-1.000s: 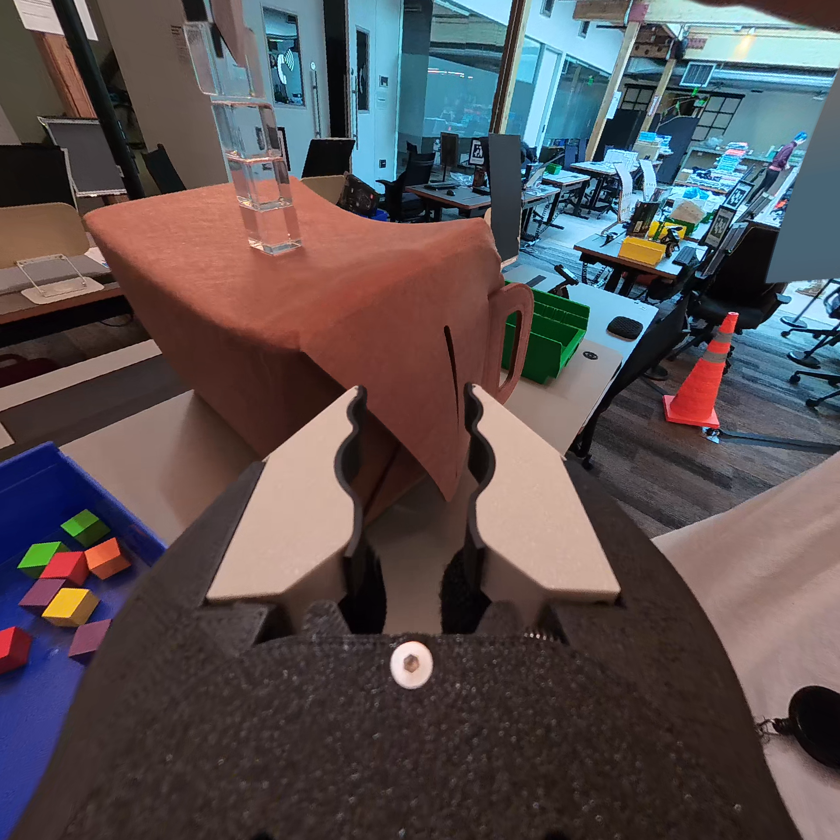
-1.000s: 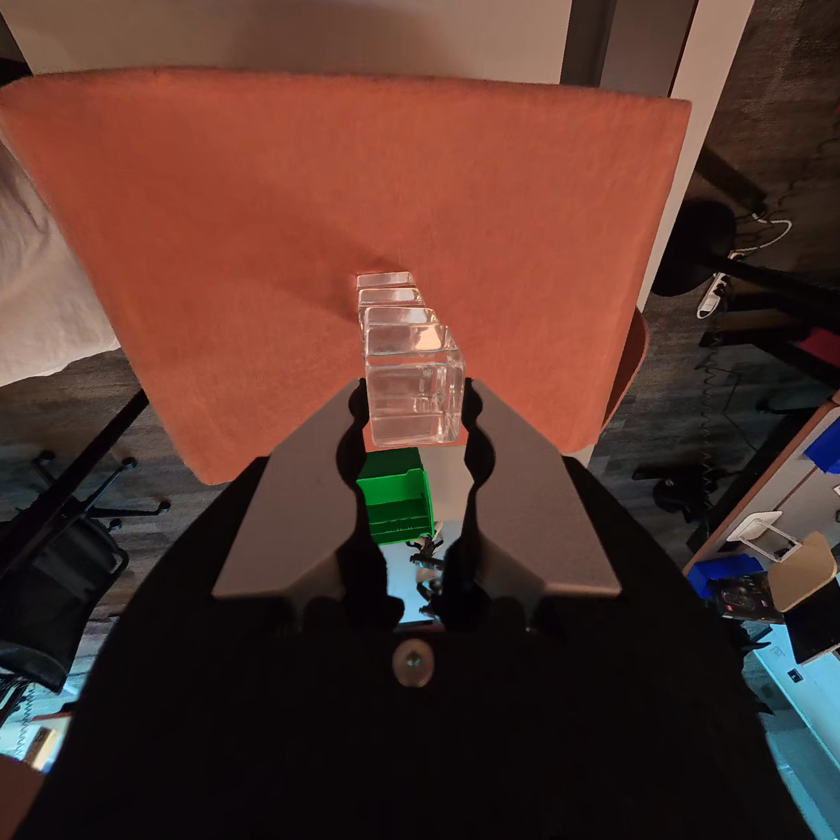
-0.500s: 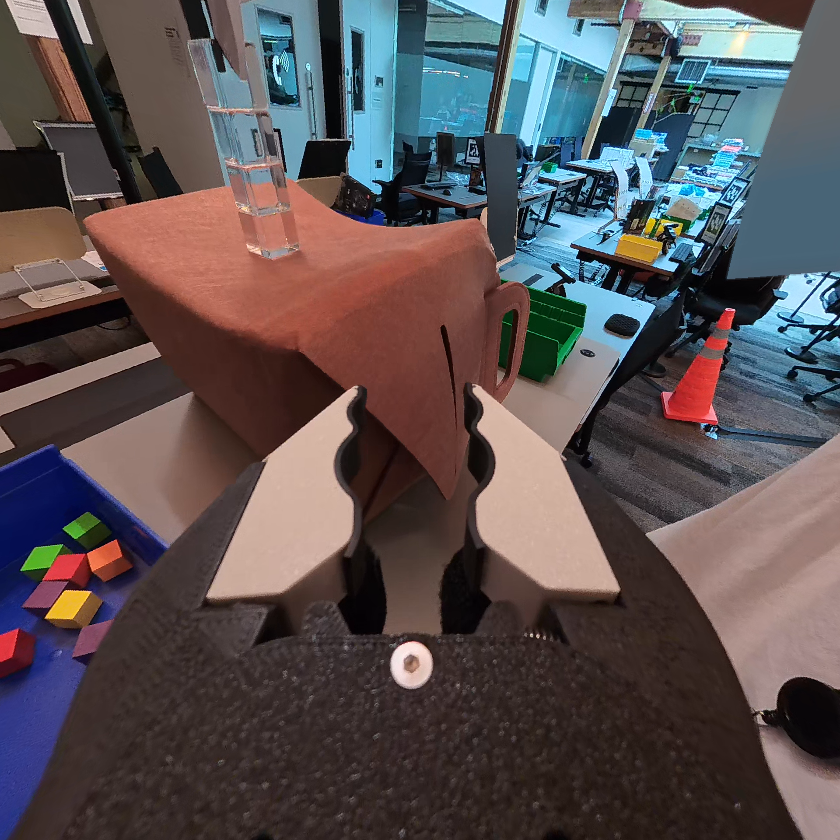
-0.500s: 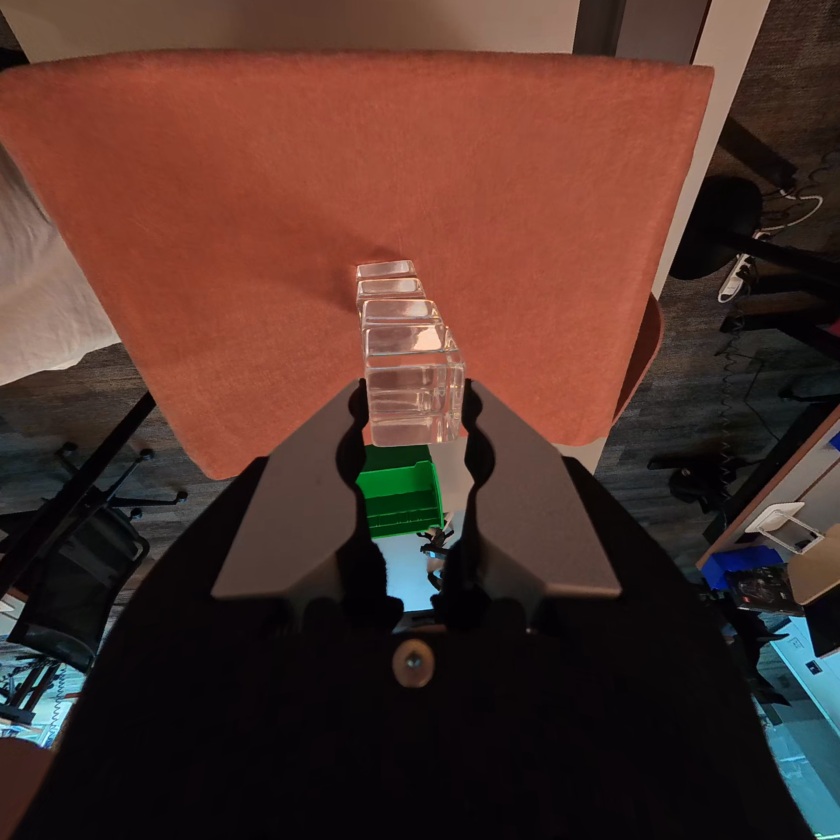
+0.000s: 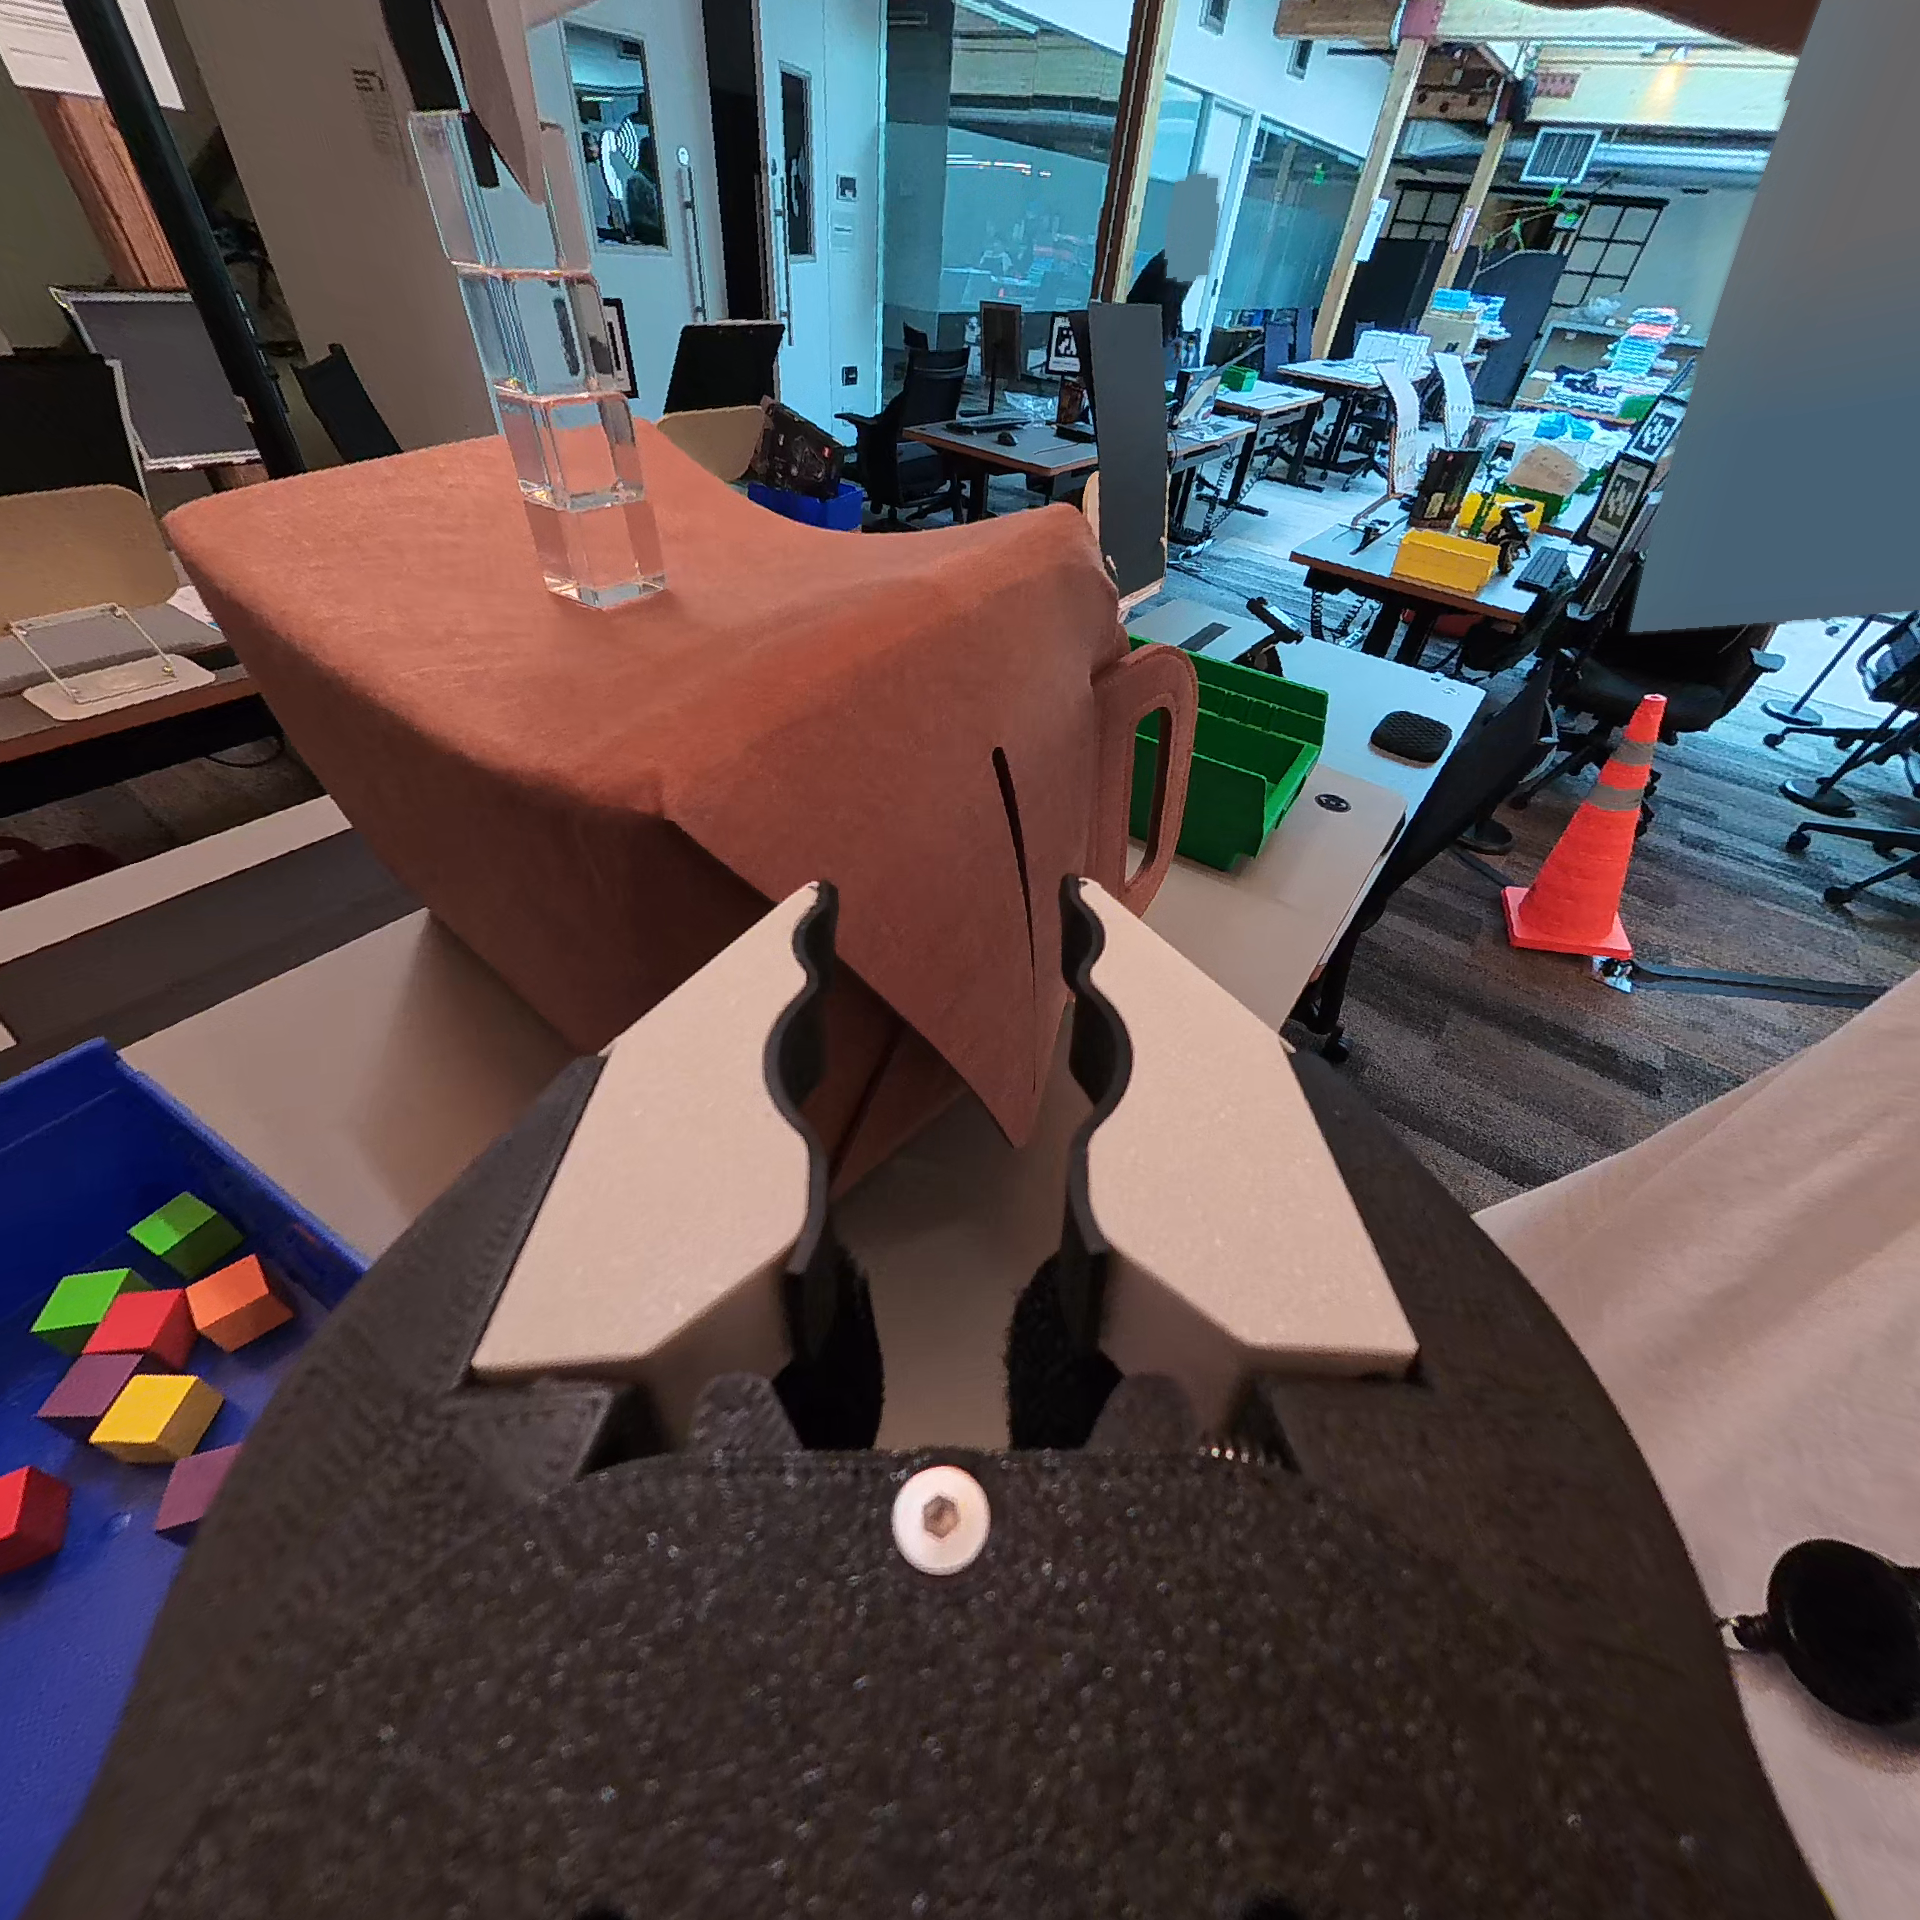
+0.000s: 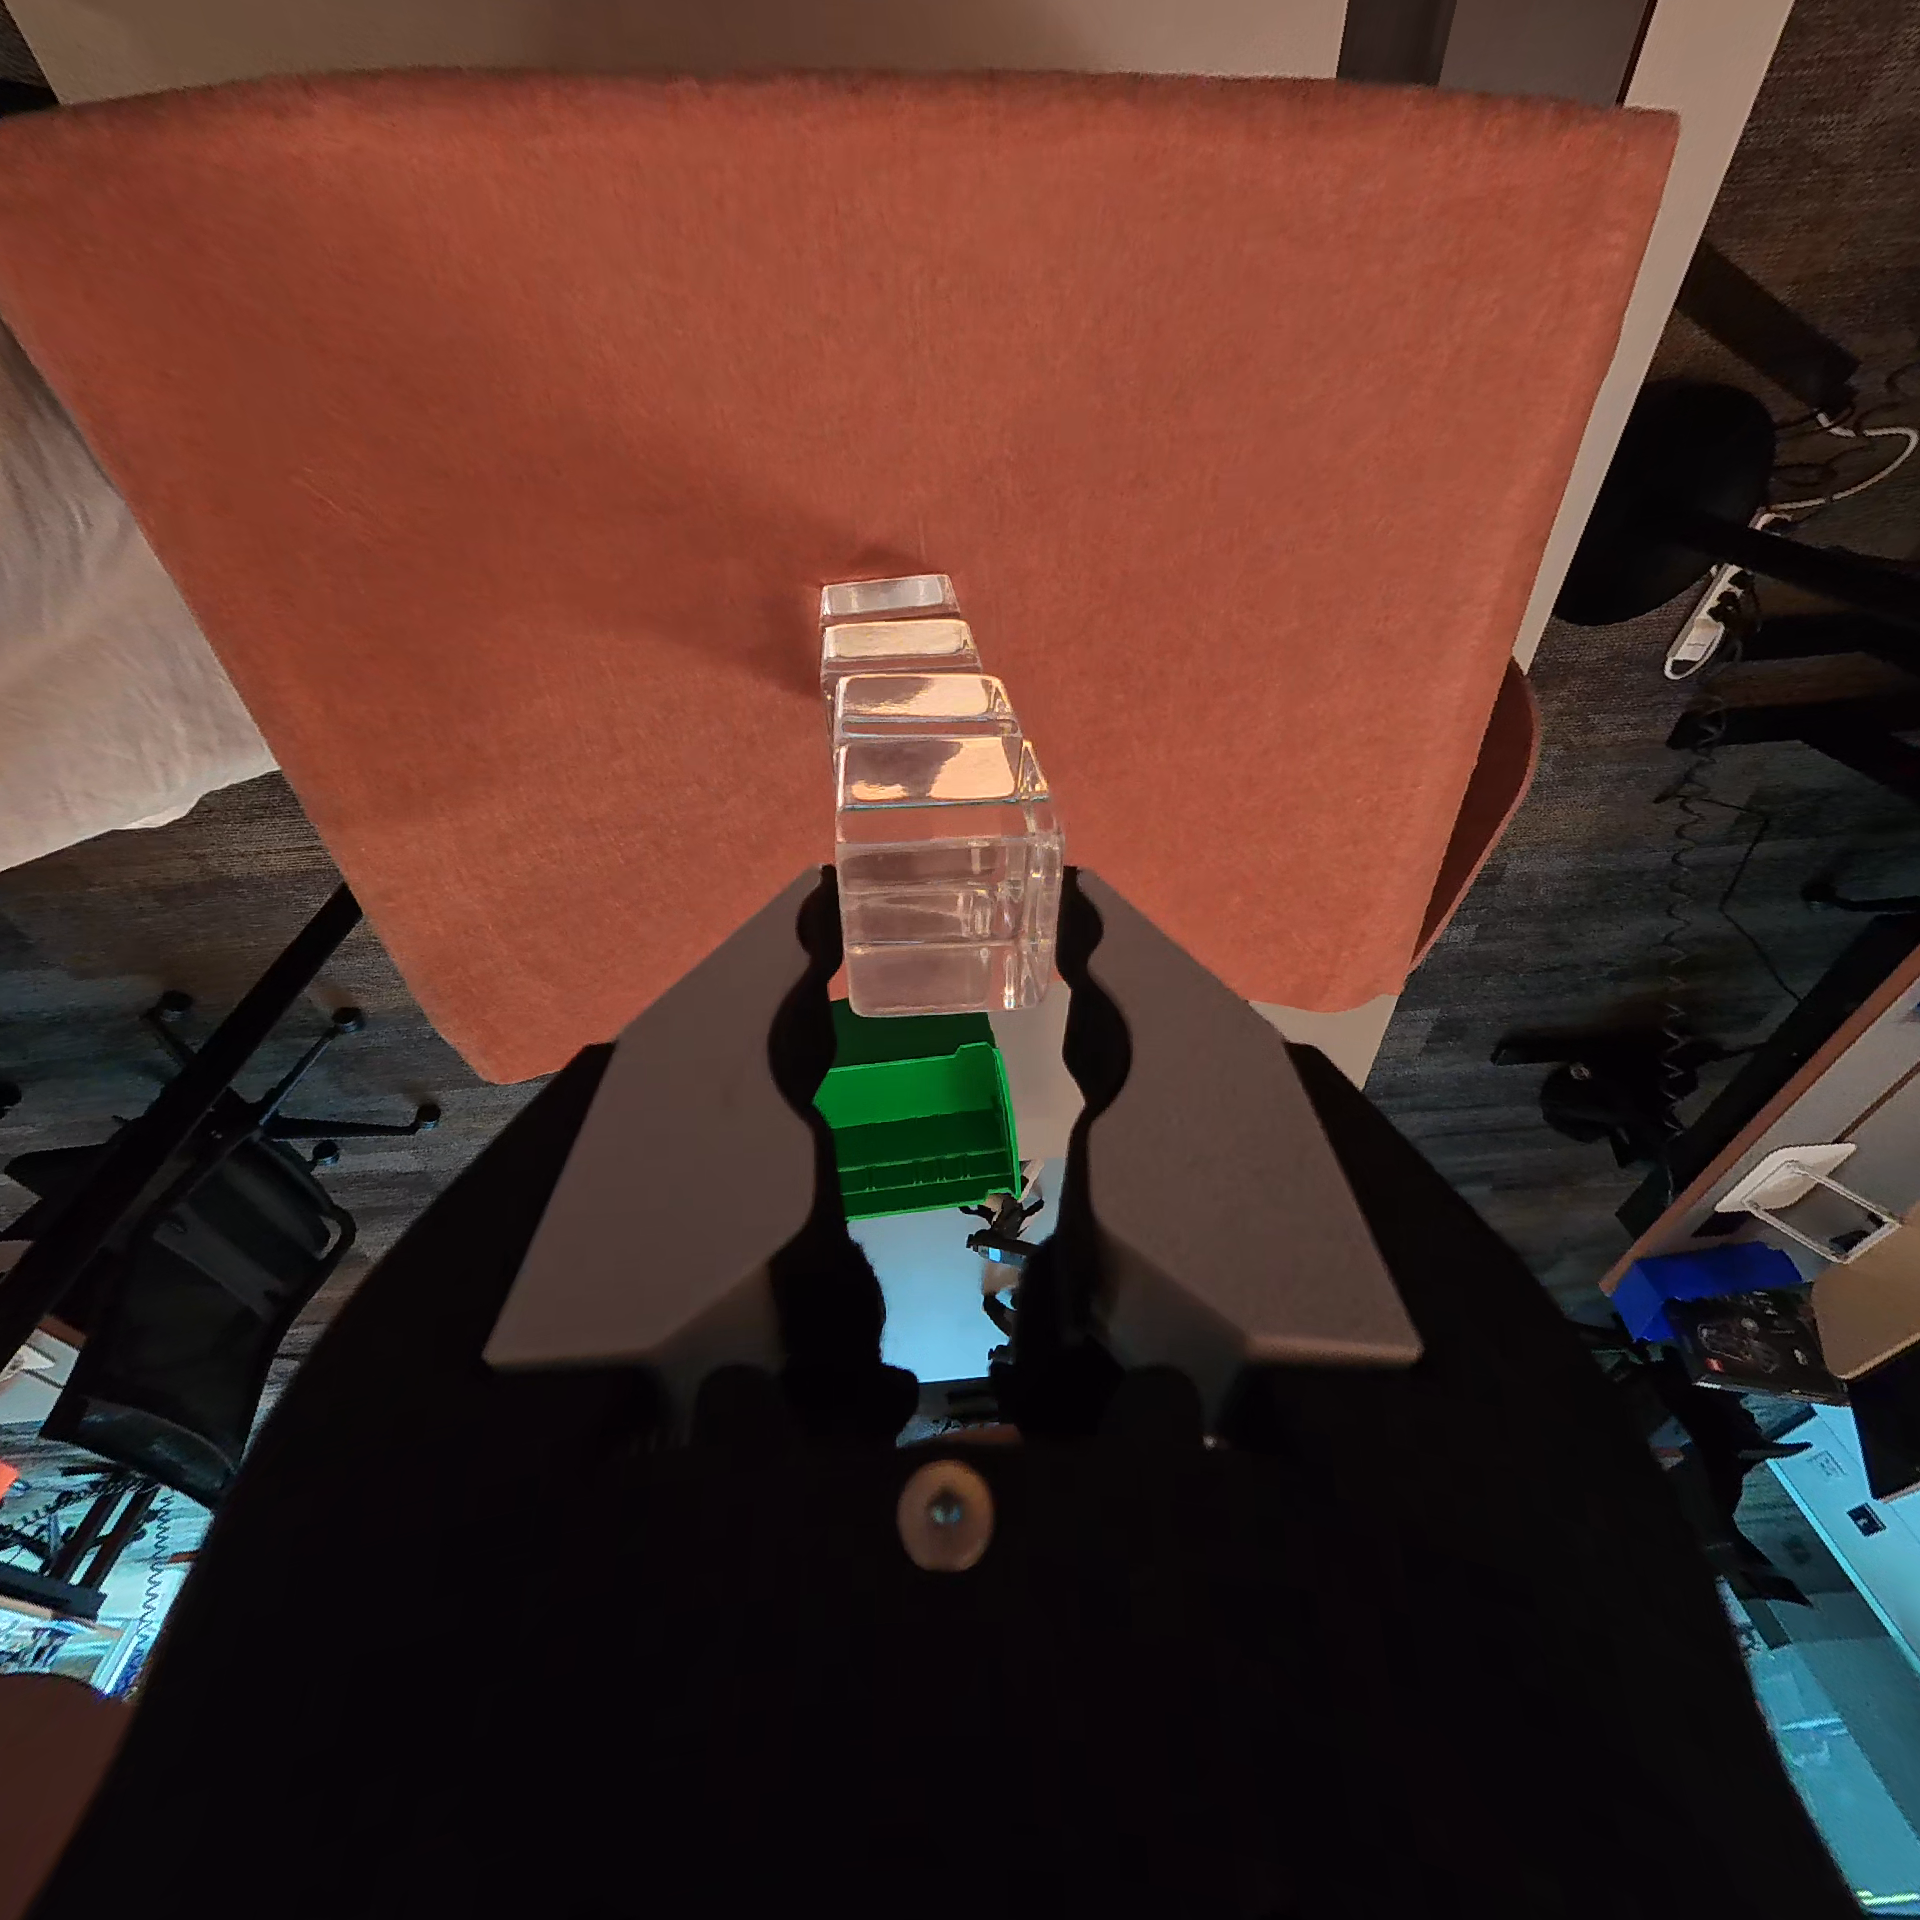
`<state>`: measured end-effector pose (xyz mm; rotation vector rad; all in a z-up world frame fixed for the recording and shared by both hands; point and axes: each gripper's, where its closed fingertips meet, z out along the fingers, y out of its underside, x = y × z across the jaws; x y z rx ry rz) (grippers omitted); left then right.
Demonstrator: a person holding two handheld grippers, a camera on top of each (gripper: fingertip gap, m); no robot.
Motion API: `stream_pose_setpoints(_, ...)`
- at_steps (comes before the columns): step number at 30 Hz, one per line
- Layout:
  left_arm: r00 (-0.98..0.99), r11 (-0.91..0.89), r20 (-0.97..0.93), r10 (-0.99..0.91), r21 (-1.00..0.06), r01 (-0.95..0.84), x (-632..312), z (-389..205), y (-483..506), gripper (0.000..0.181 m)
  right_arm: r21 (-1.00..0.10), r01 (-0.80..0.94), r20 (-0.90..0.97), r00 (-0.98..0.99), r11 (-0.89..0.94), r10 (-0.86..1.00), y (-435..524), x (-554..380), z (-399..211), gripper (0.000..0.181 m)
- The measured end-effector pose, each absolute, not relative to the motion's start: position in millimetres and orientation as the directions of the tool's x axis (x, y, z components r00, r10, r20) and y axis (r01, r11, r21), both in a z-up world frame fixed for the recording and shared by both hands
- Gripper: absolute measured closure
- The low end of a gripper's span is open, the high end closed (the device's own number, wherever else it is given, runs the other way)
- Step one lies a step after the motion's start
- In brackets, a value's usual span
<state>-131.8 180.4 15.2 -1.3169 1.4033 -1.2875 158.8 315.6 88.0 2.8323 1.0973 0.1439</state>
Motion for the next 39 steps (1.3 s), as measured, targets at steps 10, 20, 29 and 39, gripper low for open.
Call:
stream_pose_setpoints(10,-0.146,-0.052,0.077,-0.986,-0.984,-0.171,-129.2,16.8,177.4,0.137,0.133,0.666,0.040,0.736,-0.734,0.676,314.2,158.0,87.9,0.141)
stream_pose_setpoints(20,-0.157,-0.046,0.074,-0.985,-0.984,-0.174,-127.3,16.6,175.0,0.137,0.137,0.664,0.036,0.738,-0.735,0.674,312.9,158.7,86.8,0.136)
stream_pose_setpoints(29,-0.162,-0.041,0.070,-0.984,-0.983,-0.178,-125.0,16.1,174.3,0.137,0.132,0.666,0.038,0.737,-0.735,0.675,312.4,160.7,84.7,0.132)
stream_pose_setpoints(39,-0.169,-0.036,0.067,-0.983,-0.984,-0.176,-123.3,17.0,172.4,0.137,0.129,0.665,0.045,0.737,-0.736,0.674,312.7,161.2,83.8,0.120)
